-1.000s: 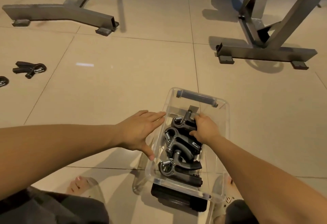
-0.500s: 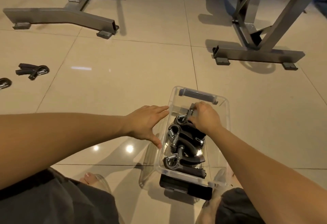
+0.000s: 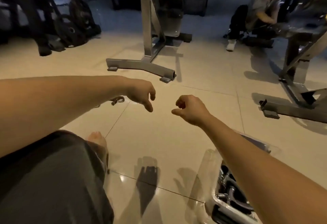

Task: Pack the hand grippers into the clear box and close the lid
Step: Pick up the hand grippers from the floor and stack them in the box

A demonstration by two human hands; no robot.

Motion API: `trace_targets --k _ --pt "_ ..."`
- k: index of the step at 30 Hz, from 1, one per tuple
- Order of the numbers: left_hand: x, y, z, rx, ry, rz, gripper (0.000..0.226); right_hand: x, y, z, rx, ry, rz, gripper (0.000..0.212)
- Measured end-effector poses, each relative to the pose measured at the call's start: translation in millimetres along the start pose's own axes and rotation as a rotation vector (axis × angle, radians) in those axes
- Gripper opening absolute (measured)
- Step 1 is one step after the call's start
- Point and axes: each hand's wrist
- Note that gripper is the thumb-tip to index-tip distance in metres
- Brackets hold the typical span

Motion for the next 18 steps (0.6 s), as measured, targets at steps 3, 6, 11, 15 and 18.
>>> trace_targets --k 3,6,11,15,18 --pt "85.6 -28.1 -20.6 -0.046 0.159 -0.070 0.052 47.8 -43.1 28.7 0.085 0.085 0.020 0.037" --pt "178.4 -64.3 -30.8 -0.039 0.303 -0.115 0.051 88.1 -98.7 64.9 0.159 0.132 0.035 0.039" --pt "302.6 -115.8 -32.8 -0.015 0.406 -0.162 0.053 139.3 -190.7 126.2 0.228 0.127 0.044 0.045" --pt "375.3 -144.2 -5.5 0.003 0.414 -0.141 0.056 165.2 -243.7 173.4 0.261 0.104 0.034 0.045" --pt "422.0 -154.4 32.4 -0.041 0.363 -0.096 0.063 175.1 -274.5 218.3 0.263 0.058 0.013 0.046"
Point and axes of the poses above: each hand's wrist, its own z-axis towards the middle knuckle, its own y-axis out of the back of the hand, x = y × z, and after that the axes turned 2 degrees about z, right-handed
